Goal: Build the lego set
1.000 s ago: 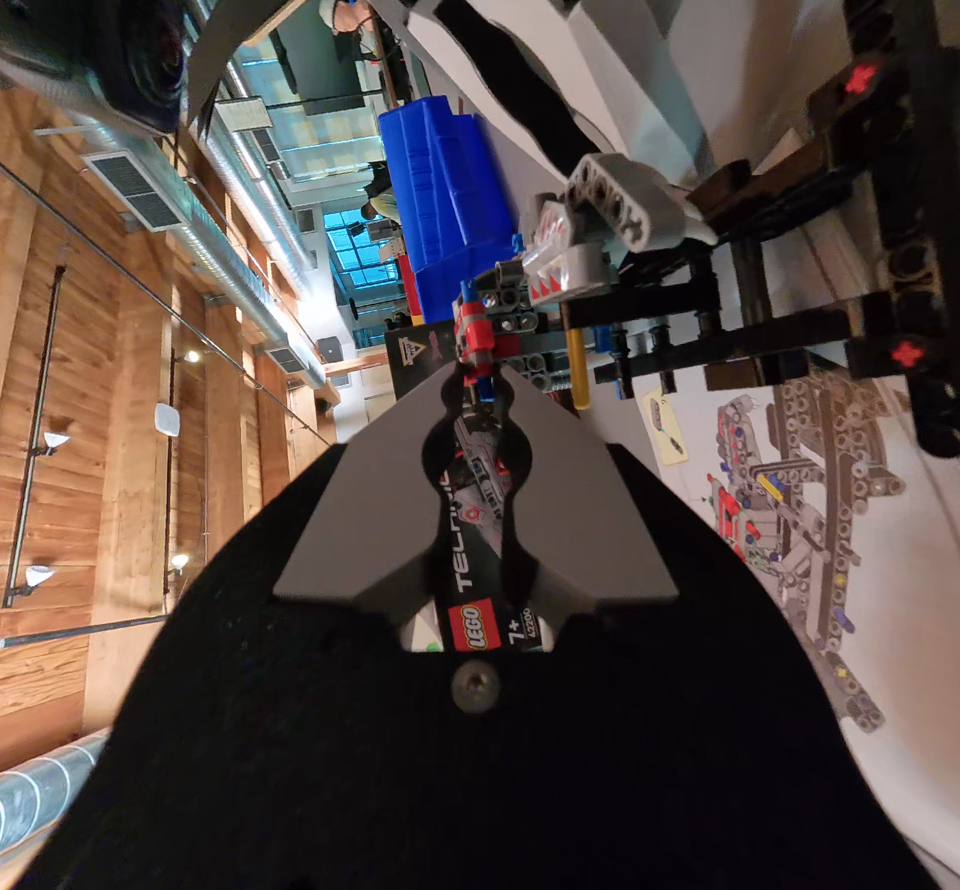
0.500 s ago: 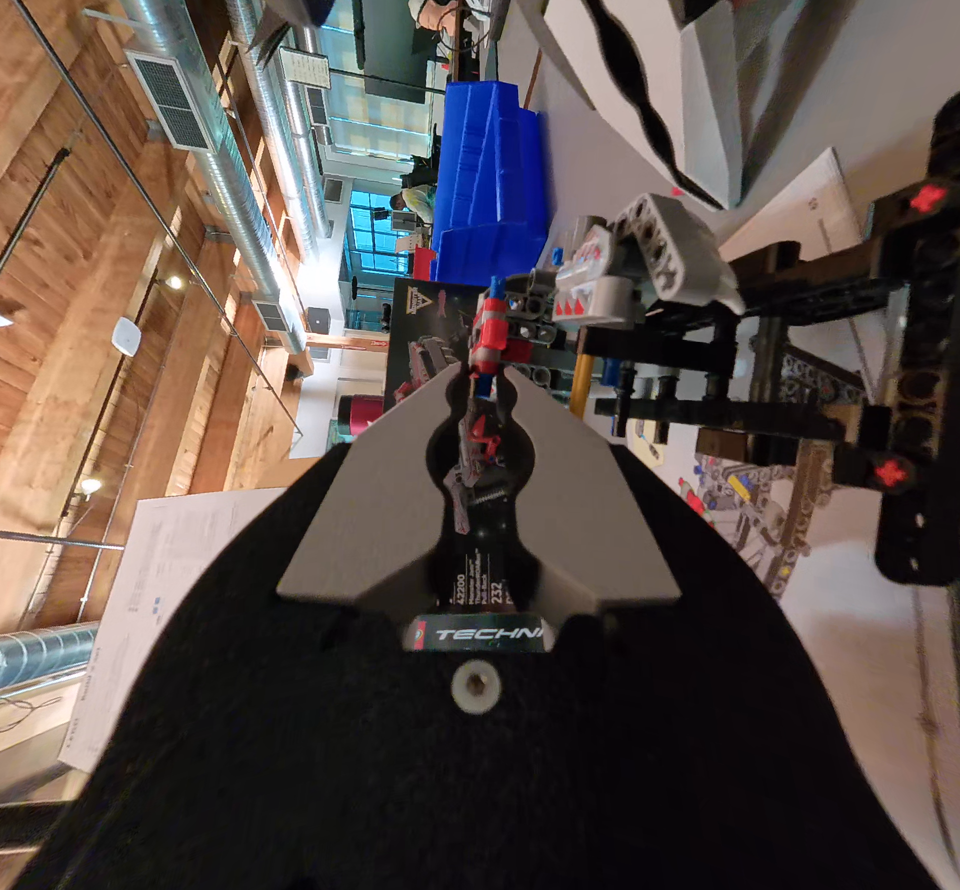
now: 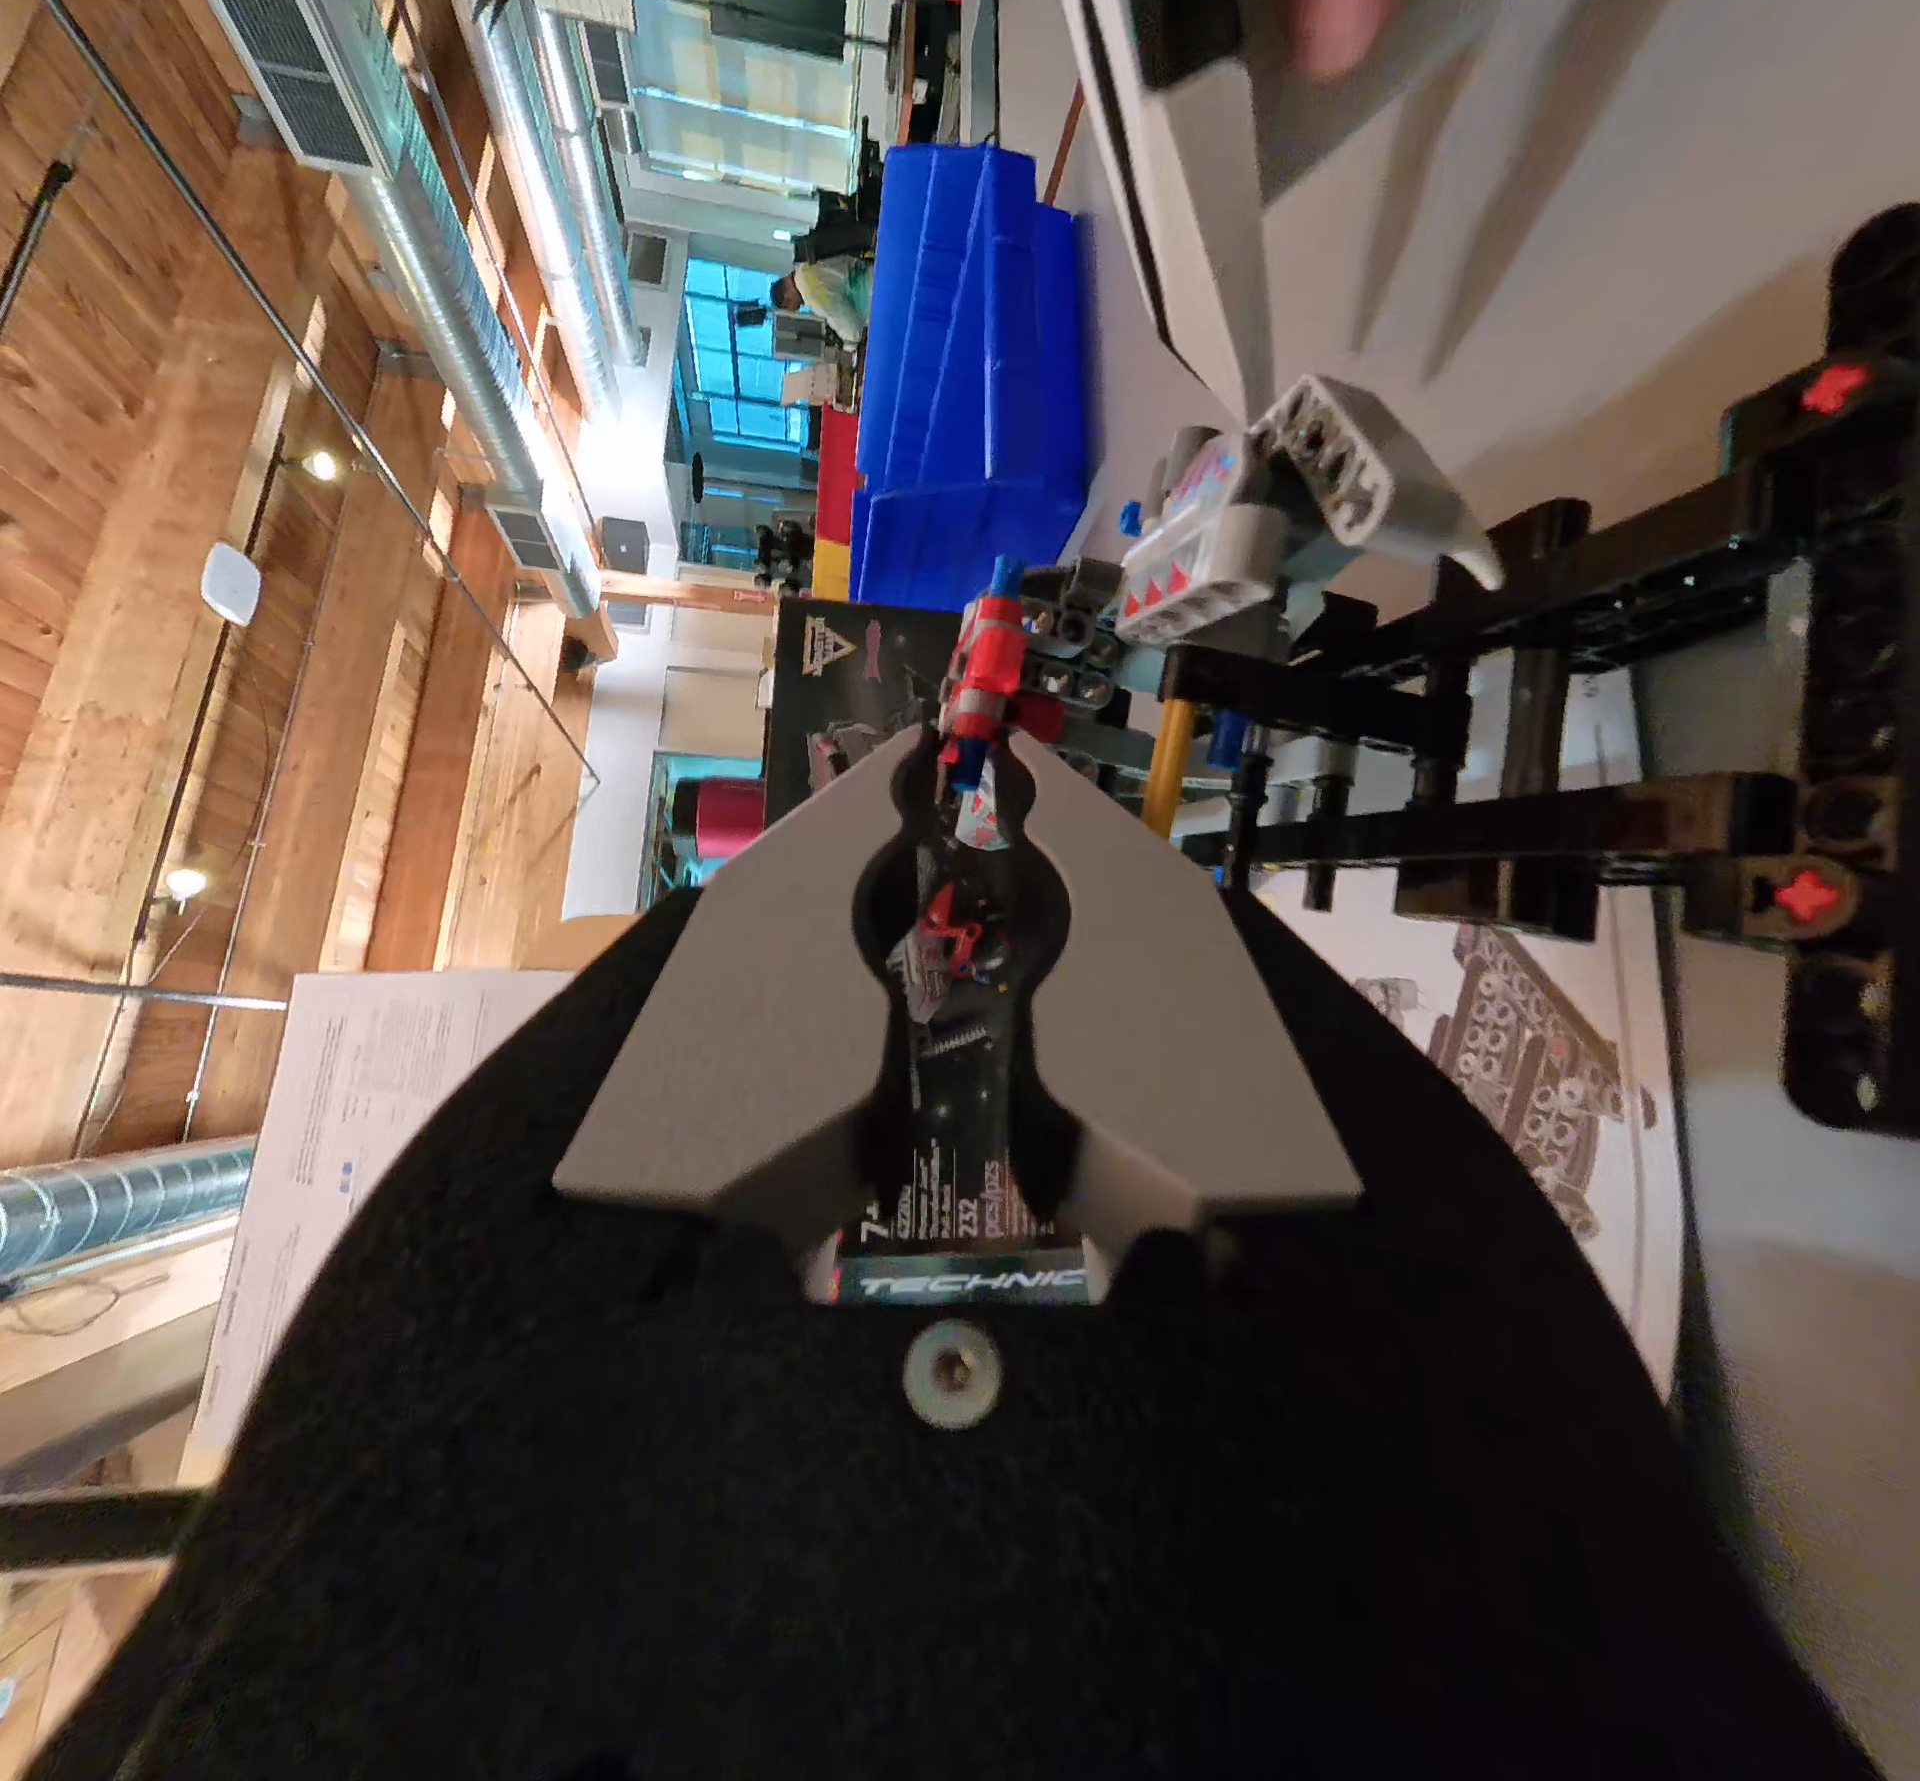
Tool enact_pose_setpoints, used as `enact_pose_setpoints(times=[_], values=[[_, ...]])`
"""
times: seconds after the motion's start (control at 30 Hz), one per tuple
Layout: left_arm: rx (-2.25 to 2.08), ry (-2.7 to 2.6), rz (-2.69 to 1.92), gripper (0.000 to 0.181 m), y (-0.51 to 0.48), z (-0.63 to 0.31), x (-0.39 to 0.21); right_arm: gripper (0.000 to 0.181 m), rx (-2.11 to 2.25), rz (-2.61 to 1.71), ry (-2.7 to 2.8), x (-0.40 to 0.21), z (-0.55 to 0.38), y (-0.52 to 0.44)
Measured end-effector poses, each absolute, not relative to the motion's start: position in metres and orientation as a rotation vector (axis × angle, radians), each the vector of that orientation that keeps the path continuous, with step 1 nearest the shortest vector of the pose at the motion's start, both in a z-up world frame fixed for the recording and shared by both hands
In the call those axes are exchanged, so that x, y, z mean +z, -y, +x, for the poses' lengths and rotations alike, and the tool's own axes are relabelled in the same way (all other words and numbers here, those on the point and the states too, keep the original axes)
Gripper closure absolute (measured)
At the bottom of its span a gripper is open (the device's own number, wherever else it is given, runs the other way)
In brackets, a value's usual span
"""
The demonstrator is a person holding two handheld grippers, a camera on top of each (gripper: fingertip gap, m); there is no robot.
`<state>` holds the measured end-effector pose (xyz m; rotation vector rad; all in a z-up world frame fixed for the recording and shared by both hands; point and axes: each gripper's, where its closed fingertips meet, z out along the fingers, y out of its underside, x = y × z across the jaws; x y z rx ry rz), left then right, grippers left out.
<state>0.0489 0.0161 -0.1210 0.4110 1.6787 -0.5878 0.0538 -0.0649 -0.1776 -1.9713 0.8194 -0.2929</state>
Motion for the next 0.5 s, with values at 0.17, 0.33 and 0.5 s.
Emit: enact_pose_setpoints(times=[0.17, 0.33, 0.5], values=[[-0.567, -1.693, 0.295, 0.175, -0.024, 0.057, -0.120, 0.148, -0.289, -1.986, -0.977, -0.197, 0.070, 0.043], [-0.537, -1.681, 0.288, 0.174, -0.017, 0.052, -0.123, 0.159, -0.343, -2.085, -1.022, -0.210, 0.074, 0.038], [-0.520, -1.678, 0.285, 0.173, -0.005, 0.044, -0.125, 0.178, -0.404, -2.180, -0.922, -0.212, 0.070, 0.052]])
